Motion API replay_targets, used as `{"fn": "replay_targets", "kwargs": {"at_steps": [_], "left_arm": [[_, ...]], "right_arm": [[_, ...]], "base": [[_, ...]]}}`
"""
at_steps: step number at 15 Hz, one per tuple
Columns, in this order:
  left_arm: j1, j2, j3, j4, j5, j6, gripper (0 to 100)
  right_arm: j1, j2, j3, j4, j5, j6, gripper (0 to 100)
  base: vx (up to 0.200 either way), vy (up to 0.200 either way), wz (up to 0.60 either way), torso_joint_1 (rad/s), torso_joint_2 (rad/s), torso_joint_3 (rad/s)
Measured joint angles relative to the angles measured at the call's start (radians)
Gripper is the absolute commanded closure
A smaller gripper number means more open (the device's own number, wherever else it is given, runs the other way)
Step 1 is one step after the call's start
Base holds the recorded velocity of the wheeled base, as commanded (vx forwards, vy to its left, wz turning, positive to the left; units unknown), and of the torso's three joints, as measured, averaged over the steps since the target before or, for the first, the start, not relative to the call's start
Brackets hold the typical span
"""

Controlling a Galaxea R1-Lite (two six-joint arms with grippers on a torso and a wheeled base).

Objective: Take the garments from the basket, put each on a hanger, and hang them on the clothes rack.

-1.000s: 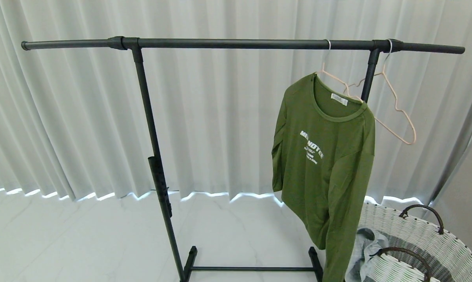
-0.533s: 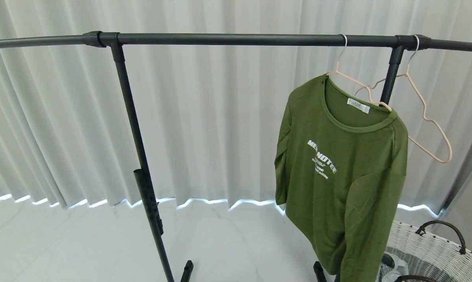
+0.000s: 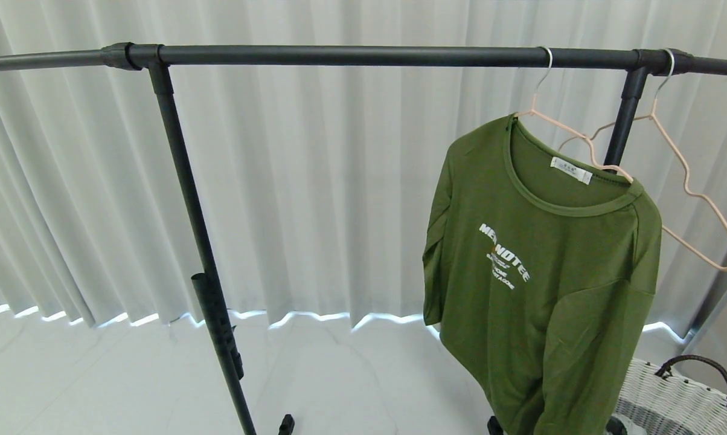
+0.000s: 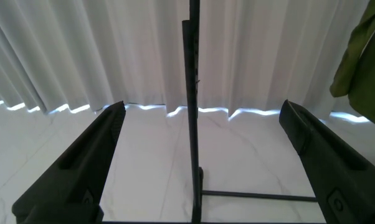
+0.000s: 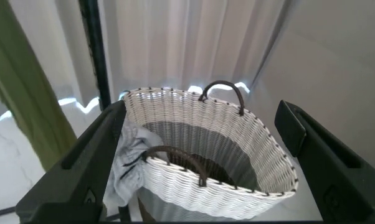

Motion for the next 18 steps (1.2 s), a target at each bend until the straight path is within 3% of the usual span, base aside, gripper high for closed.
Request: {"fn": "replay_targets", "kwargs": {"at_steps": [4, 8, 11, 15, 18], "left_arm": [[0.000, 0.000, 0.000, 0.000, 0.000, -0.001, 0], [-0.011, -0.005, 0.000, 0.000, 0.000, 0.011, 0], [-0.051, -0.050, 0.000, 0.000, -0.001, 0.020, 0], [-0.061, -0.074, 0.000, 0.000, -0.001, 0.020, 0], [-0.062, -0.076, 0.000, 0.002, -0.001, 0.020, 0]], "right_arm": [[0.036, 0.084, -0.090, 0.004, 0.109, 0.002, 0], [0.103, 0.430, -0.176, -0.004, 0.106, -0.014, 0], [0.075, 0.776, -0.207, -0.043, 0.073, -0.107, 0], [-0.035, 1.209, -0.217, -0.237, 0.106, -0.278, 0], [-0.082, 1.493, -0.173, -0.477, 0.141, -0.344, 0]], "base": [[0.000, 0.000, 0.00, 0.000, 0.00, 0.000], [0.000, 0.000, 0.00, 0.000, 0.00, 0.000], [0.000, 0.000, 0.00, 0.000, 0.00, 0.000], [0.000, 0.000, 0.00, 0.000, 0.00, 0.000], [0.000, 0.000, 0.00, 0.000, 0.00, 0.000]]}}
